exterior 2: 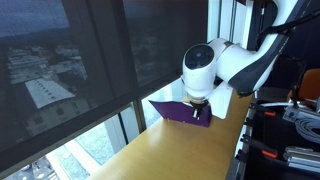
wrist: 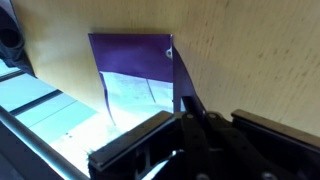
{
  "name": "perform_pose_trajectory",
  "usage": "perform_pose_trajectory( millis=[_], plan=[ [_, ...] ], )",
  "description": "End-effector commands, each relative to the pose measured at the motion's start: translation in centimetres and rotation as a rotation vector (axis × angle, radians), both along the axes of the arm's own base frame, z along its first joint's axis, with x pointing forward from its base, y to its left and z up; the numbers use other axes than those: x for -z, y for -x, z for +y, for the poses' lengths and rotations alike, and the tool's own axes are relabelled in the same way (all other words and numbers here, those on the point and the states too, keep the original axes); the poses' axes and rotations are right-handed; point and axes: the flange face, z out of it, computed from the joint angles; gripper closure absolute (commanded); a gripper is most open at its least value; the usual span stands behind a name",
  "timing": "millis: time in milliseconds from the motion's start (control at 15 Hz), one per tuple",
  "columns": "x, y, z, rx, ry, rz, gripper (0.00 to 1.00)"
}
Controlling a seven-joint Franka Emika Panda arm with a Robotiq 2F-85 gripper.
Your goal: Open the purple file holder
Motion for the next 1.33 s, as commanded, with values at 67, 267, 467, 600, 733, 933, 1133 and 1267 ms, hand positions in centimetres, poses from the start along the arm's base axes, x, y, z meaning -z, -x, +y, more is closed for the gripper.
perform_pose_trajectory(
  millis=[67,267,467,600,733,933,1133,1267],
  plan=[
    [-0.6,-1.4,2.6,0.027,-0.028,-0.005,1.0],
    [-1.4,-2.0,3.6,0.051,-0.054,-0.012,1.0],
    [-1.4,-2.5,3.7,0.076,-0.052,-0.01,1.0],
    [-1.2,-2.6,3.5,0.081,-0.046,-0.01,1.0],
    [-1.0,-2.9,3.3,0.083,-0.045,-0.007,1.0],
    [-0.8,-3.1,3.2,0.084,-0.045,-0.003,0.74],
    [-1.1,-3.2,3.0,0.083,-0.058,0.0,0.6],
    [-1.3,-3.2,2.8,0.084,-0.061,0.0,0.45]
  ],
)
